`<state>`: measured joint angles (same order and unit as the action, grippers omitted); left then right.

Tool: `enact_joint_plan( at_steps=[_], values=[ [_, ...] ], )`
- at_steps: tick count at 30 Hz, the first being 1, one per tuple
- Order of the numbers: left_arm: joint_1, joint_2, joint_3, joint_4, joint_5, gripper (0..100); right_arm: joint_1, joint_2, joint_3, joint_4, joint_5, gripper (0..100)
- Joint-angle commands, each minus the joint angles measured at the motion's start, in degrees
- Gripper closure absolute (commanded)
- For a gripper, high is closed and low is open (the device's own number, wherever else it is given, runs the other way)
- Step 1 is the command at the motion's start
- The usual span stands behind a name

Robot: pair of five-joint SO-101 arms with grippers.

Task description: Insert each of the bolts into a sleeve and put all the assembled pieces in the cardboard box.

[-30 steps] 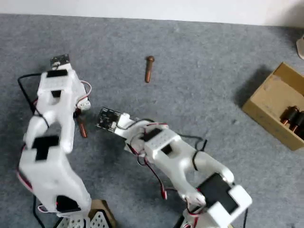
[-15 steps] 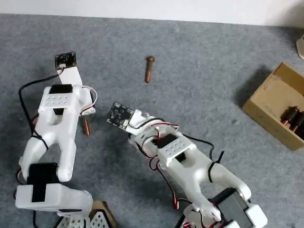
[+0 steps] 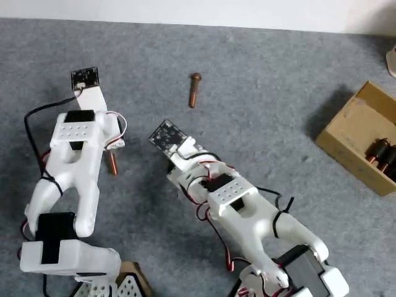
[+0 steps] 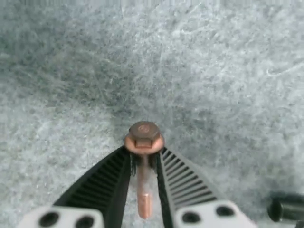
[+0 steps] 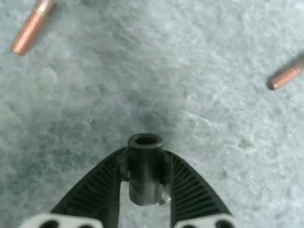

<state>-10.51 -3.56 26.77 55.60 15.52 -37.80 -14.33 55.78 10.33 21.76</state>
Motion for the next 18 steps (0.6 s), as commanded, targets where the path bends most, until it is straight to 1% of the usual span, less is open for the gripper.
enact_joint_plan(
  at_steps=[1,4,8,12,14,18],
  values=[
    [2.9,-7.8,2.9,-2.7,0.8,100,3.7,-3.1,4.0,-10.2,-0.4,99.5],
    [3.6,-14.5,9.6,-7.3,0.9,100,5.1,-3.2,9.9,-20.2,-0.1,99.5],
    [3.6,-20.8,15.1,-11.5,1.1,100,5.0,-3.1,13.8,-23.1,-0.1,99.5],
    [3.6,-21.1,17.6,-15.7,1.2,100,5.0,-2.7,13.7,-24.1,-0.3,99.5],
    [3.7,-21.1,19.1,-18.6,1.9,100,4.0,-2.5,13.8,-28.8,-0.4,99.5],
    [3.7,-21.1,22.1,-24.8,6.2,100,0.7,-2.4,17.5,-38.9,-0.2,99.5]
  ],
)
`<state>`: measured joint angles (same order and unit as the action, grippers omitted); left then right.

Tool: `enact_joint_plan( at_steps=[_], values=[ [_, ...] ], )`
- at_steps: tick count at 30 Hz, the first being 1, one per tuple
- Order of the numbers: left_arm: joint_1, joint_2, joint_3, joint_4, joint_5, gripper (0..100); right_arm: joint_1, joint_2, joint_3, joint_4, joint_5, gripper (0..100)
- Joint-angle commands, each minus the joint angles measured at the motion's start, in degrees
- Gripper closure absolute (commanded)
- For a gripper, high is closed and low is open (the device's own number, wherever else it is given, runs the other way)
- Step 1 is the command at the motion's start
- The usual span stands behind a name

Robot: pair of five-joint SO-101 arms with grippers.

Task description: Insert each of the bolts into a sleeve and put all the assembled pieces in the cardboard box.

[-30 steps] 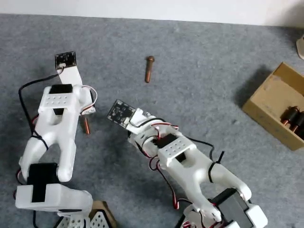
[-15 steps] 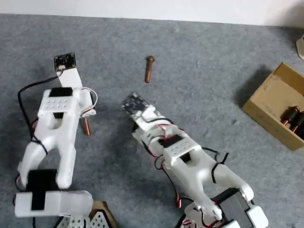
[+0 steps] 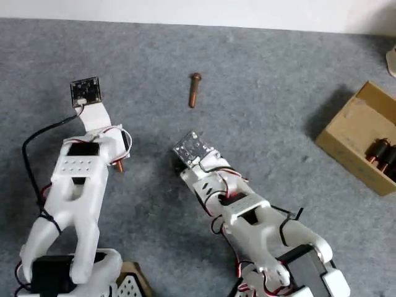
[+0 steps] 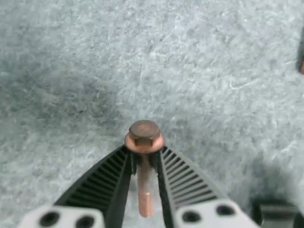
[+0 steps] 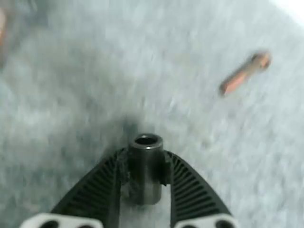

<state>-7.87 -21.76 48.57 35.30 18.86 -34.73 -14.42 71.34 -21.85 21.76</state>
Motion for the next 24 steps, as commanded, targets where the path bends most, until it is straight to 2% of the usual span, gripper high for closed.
enact_joint_plan(
  at_steps=[1,9,16,18,24],
  values=[
    [1.1,-2.9,0.7,-5.4,3.2,100,-3.2,-2.3,3.1,-8.2,-0.2,99.5],
    [3.6,-2.9,1.1,-6.1,4.2,99,-6.3,-2.2,5.6,-9.8,-0.1,99.5],
    [3.6,-3.5,0.9,-6.7,17.4,99,-6.0,-2.2,5.9,-9.8,-0.1,99.5],
    [3.6,-3.5,1.6,-8.6,19.6,99,-6.0,-2.2,6.1,-9.9,-0.1,99.5],
    [3.6,-3.6,5.7,-18.0,20.1,99,-6.2,-2.2,6.1,-9.9,-0.1,99.5]
  ],
)
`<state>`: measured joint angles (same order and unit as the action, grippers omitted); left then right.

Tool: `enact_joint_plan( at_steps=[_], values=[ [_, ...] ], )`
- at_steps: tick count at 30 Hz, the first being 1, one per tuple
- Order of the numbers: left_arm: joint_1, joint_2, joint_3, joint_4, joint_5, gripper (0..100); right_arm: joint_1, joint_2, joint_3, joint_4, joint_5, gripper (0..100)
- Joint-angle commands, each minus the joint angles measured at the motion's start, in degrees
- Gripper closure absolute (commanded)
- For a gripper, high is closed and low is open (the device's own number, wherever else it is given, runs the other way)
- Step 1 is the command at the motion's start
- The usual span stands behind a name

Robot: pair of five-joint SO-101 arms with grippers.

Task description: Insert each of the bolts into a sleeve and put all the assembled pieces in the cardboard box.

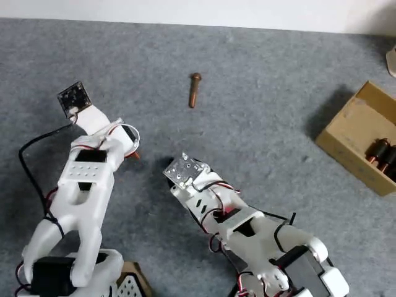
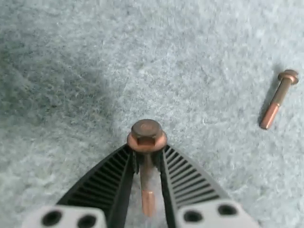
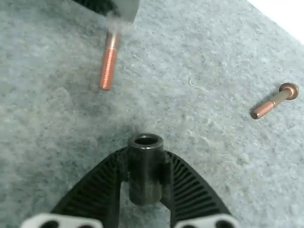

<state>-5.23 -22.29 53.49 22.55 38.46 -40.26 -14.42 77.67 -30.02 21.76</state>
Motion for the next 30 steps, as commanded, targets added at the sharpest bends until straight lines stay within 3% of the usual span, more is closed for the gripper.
enact_joint_plan(
  at_steps=[1,6,9,14,19,30],
  values=[
    [0.9,-3.1,1.9,-7.6,0.5,99,-0.7,-2.2,-0.2,-1.7,-0.1,99.5],
    [1.1,-13.3,12.5,-19.4,0.6,99,-0.6,-2.2,-0.2,-1.7,-0.1,99.5],
    [1.0,-23.3,18.4,-22.1,0.6,99,-0.5,-2.2,-0.2,-1.7,0.0,99.5],
    [1.2,-32.5,21.7,-20.7,0.6,99,-0.5,-2.2,-0.1,-1.7,0.0,99.5],
    [0.8,-33.1,22.0,-20.5,6.5,99,-0.8,-2.3,-0.4,-1.9,0.0,99.5],
    [5.1,-33.4,24.2,-19.6,8.0,99,-0.5,-2.4,-0.7,-1.9,0.0,99.5]
  ],
)
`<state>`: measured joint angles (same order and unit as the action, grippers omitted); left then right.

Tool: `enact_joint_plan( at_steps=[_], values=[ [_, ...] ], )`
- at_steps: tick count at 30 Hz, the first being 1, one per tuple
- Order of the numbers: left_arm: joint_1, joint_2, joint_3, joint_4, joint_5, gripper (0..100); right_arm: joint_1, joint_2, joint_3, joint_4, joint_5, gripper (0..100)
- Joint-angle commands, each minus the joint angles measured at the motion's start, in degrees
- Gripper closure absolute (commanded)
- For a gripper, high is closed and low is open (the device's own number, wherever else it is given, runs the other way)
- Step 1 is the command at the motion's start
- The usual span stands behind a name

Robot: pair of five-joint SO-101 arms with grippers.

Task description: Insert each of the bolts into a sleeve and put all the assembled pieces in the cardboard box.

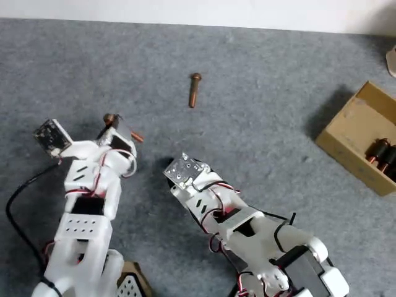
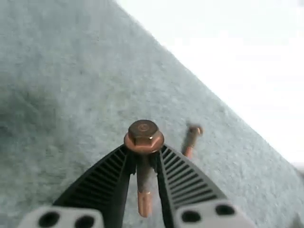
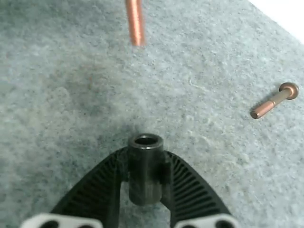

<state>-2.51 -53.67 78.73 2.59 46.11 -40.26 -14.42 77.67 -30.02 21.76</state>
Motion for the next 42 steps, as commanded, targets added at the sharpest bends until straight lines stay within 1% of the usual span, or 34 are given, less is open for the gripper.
enact_joint_plan(
  at_steps=[1,6,10,14,16,20,24,29,32,35,37,39,42],
  values=[
    [2.6,-2.0,-1.4,1.6,0.4,99,-0.5,-2.4,-0.7,-1.9,0.0,99.5],
    [2.9,-2.1,-1.5,3.4,0.4,99,-0.3,-2.9,-0.6,-1.9,0.1,99.5],
    [2.9,-2.1,-1.5,3.5,0.4,99,0.3,-2.9,-0.6,-1.9,5.1,99.5],
    [2.9,-2.1,-1.7,3.5,0.4,100,0.6,-2.9,-0.7,-2.0,4.0,99.5],
    [2.9,-2.1,-3.1,5.9,0.4,100,0.6,-2.9,-0.7,-2.0,3.1,99.5],
    [2.9,-2.1,-8.0,15.3,0.4,100,1.5,-2.9,-0.7,-2.0,2.8,99.5],
    [3.1,-2.1,-8.1,15.8,0.4,100,2.9,-2.9,-0.7,-2.0,2.8,99.5],
    [5.8,-2.1,-6.9,15.7,0.4,100,2.6,-2.9,-0.6,-1.7,2.6,99.5],
    [5.9,-2.1,-7.1,15.6,0.3,100,2.7,-3.0,-0.7,-1.6,-0.2,99.5],
    [5.9,-2.1,-7.1,15.6,0.0,100,2.6,-3.0,-0.7,-1.5,-0.4,99.5],
    [6.0,-2.2,-7.2,15.6,-2.6,100,2.6,-3.0,-0.7,-1.5,-0.6,99.5],
    [6.0,-3.8,-6.7,15.6,-3.5,100,2.9,-3.0,-0.7,-2.0,-1.6,99.5],
    [6.0,-8.6,-4.5,15.7,-3.6,100,4.4,-3.8,-0.6,-5.5,-8.7,99.5]
  ],
)
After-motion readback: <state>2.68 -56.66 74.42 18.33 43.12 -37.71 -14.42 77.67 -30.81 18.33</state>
